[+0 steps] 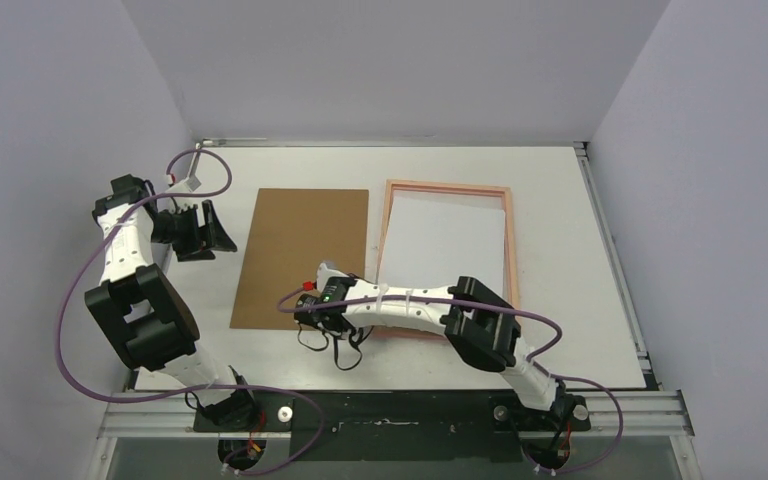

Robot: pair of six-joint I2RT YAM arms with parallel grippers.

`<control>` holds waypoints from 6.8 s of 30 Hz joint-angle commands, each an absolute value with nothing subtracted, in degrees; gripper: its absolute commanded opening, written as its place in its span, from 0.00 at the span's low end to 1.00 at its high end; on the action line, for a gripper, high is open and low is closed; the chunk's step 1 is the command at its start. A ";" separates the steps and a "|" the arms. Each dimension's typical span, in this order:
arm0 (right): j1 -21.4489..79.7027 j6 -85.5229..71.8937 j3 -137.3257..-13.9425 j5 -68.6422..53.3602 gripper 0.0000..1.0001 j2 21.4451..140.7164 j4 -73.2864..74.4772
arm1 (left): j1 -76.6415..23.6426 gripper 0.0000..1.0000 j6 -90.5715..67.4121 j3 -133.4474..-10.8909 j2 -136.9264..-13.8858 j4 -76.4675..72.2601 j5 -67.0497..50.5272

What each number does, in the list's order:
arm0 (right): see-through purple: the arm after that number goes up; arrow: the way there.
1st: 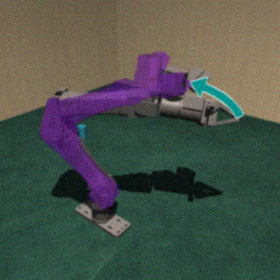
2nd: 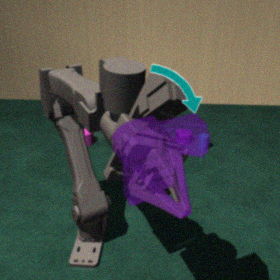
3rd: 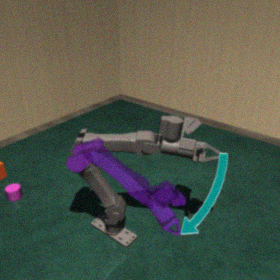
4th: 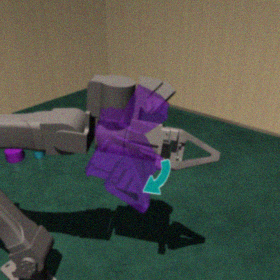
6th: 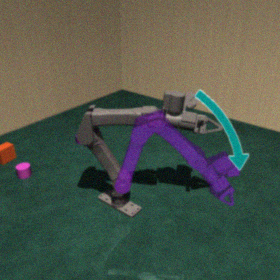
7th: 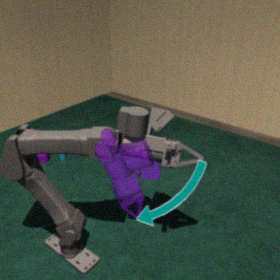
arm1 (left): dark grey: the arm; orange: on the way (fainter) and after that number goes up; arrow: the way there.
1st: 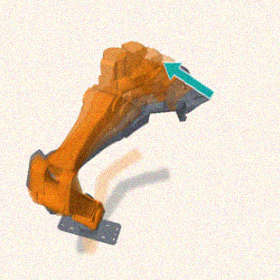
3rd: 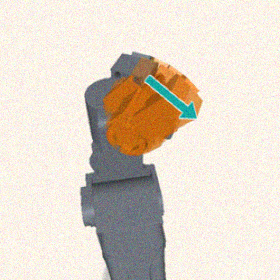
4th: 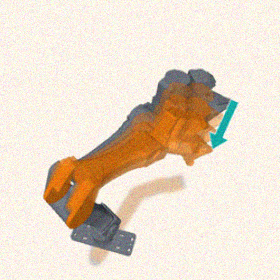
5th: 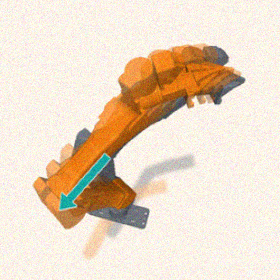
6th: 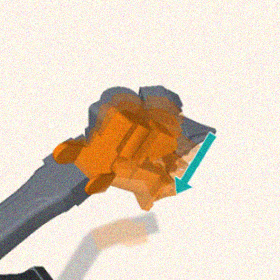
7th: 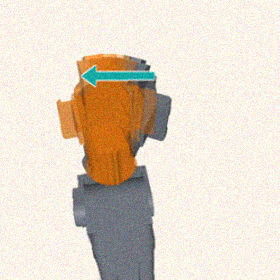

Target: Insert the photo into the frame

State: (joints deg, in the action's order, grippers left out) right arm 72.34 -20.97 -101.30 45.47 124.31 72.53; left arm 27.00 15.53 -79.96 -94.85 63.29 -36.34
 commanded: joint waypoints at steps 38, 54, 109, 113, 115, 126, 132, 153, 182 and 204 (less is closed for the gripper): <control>75.06 3.61 -81.20 54.71 0.05 109.01 48.48 | 27.12 0.65 15.78 -78.43 -96.16 62.63 -37.60; 75.89 7.03 -76.99 53.68 0.05 108.76 46.13 | 27.16 0.65 16.03 -78.40 -96.07 62.88 -37.68; 75.04 0.13 -77.14 41.96 0.96 103.15 47.19 | 27.16 0.66 17.36 -79.26 -96.14 65.26 -39.14; 75.07 -7.95 -78.25 40.59 0.94 101.86 49.85 | 27.16 0.66 17.35 -79.87 -96.43 65.91 -39.34; 74.98 -12.34 -78.81 38.16 0.94 100.40 50.58 | 27.16 0.66 17.45 -79.83 -96.34 66.05 -39.50; 70.02 -44.78 -67.71 27.19 1.00 86.95 51.05 | 26.72 0.66 17.16 -79.19 -96.44 66.07 -40.52; 63.50 -56.20 -57.31 22.97 0.90 74.06 52.36 | 26.13 0.66 17.31 -79.22 -96.33 66.19 -40.44; 58.35 -61.39 -42.90 13.36 0.69 68.08 38.00 | 24.60 0.66 15.82 -79.55 -96.75 65.48 -39.90; 52.52 -58.01 -37.88 9.19 0.27 70.68 31.01 | 24.60 0.66 15.66 -80.23 -96.94 66.08 -39.55; 48.85 -55.23 -38.08 7.82 0.23 70.03 30.17 | 24.67 0.66 15.89 -80.35 -97.04 66.25 -39.46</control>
State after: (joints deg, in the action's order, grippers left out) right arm 49.65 -56.05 -37.76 7.53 71.66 32.45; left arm 24.77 15.46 -78.02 -97.12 65.41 -38.41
